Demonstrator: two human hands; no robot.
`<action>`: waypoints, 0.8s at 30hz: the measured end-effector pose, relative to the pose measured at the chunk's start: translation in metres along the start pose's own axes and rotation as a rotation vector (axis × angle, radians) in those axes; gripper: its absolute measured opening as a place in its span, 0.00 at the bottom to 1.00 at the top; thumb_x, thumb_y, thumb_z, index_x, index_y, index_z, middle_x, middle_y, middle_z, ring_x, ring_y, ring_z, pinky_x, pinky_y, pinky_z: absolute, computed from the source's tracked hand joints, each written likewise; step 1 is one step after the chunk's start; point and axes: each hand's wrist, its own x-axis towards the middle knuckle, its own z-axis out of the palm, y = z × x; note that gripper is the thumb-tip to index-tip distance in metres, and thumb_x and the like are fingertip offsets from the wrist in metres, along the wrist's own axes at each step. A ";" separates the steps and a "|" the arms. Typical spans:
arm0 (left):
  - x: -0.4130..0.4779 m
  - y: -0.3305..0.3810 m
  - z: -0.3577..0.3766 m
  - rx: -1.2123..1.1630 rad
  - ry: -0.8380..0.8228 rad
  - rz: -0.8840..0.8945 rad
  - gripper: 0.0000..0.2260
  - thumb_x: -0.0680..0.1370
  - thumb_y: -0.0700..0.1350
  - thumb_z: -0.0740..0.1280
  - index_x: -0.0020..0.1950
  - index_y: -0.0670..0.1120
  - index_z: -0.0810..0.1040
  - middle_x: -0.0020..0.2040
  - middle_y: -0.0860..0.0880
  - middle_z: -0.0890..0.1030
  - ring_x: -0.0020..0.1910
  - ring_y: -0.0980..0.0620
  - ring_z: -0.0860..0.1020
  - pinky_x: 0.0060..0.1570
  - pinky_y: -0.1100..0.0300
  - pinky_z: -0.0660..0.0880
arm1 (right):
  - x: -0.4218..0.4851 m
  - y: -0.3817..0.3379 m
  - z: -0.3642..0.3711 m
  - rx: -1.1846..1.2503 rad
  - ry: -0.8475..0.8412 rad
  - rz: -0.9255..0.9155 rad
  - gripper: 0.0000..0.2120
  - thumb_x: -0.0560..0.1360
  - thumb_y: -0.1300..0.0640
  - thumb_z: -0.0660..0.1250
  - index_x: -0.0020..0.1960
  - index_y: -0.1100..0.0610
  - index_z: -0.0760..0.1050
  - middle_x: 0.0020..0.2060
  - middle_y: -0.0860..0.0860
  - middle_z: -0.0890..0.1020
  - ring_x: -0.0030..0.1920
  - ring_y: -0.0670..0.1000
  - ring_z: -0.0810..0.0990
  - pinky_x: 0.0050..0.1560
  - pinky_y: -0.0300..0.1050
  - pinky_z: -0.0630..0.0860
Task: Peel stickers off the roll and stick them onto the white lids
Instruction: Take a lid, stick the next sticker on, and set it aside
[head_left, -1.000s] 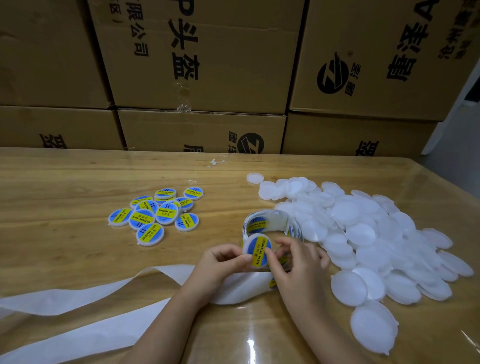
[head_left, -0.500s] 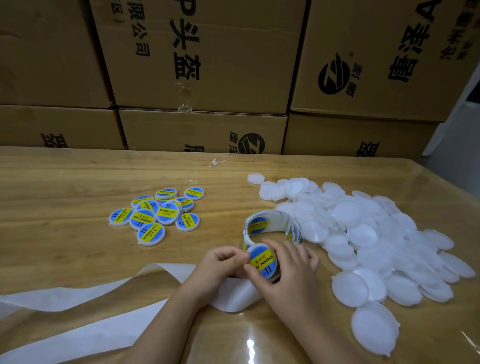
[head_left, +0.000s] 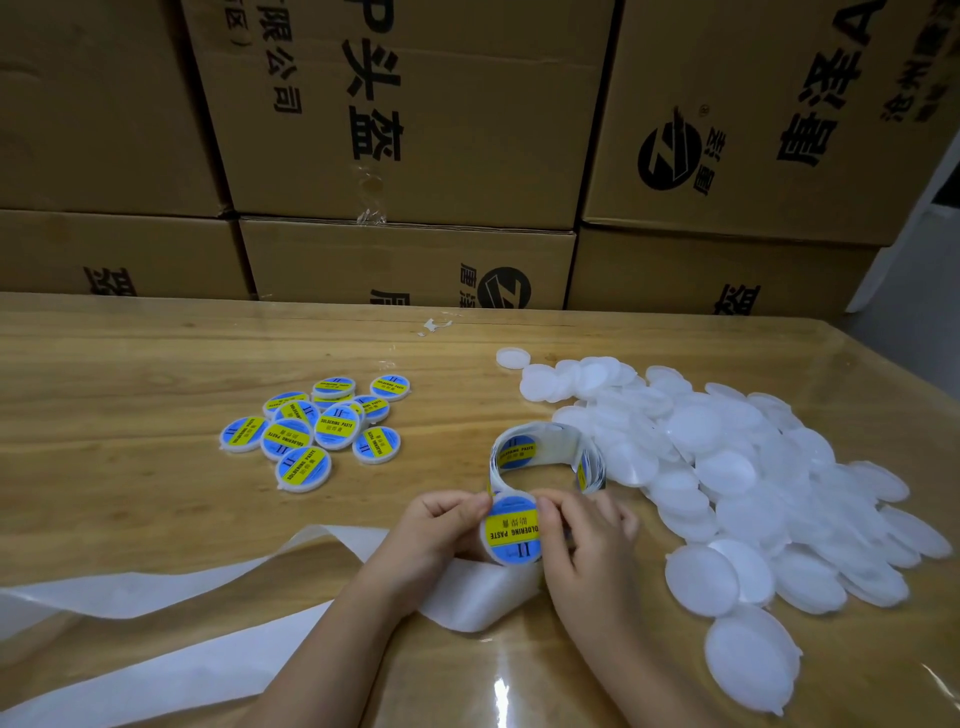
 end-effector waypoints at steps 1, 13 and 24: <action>0.001 0.000 -0.001 -0.017 0.017 0.005 0.16 0.69 0.55 0.73 0.44 0.41 0.84 0.42 0.41 0.84 0.43 0.46 0.83 0.44 0.55 0.78 | 0.000 0.000 0.000 0.010 0.002 -0.012 0.14 0.77 0.49 0.56 0.46 0.49 0.79 0.33 0.35 0.73 0.40 0.42 0.70 0.54 0.45 0.61; 0.003 0.001 -0.001 -0.090 0.107 0.062 0.28 0.63 0.60 0.77 0.46 0.36 0.83 0.48 0.34 0.82 0.48 0.40 0.81 0.52 0.47 0.77 | 0.000 -0.004 0.001 0.025 -0.022 -0.067 0.19 0.69 0.45 0.65 0.57 0.50 0.79 0.36 0.34 0.70 0.41 0.41 0.71 0.59 0.43 0.60; 0.002 -0.005 -0.002 -0.045 0.023 0.035 0.17 0.60 0.60 0.79 0.32 0.47 0.82 0.31 0.49 0.81 0.34 0.55 0.80 0.41 0.61 0.77 | -0.002 -0.002 0.002 -0.030 -0.071 -0.053 0.22 0.67 0.36 0.65 0.54 0.48 0.77 0.39 0.37 0.75 0.44 0.45 0.74 0.58 0.47 0.62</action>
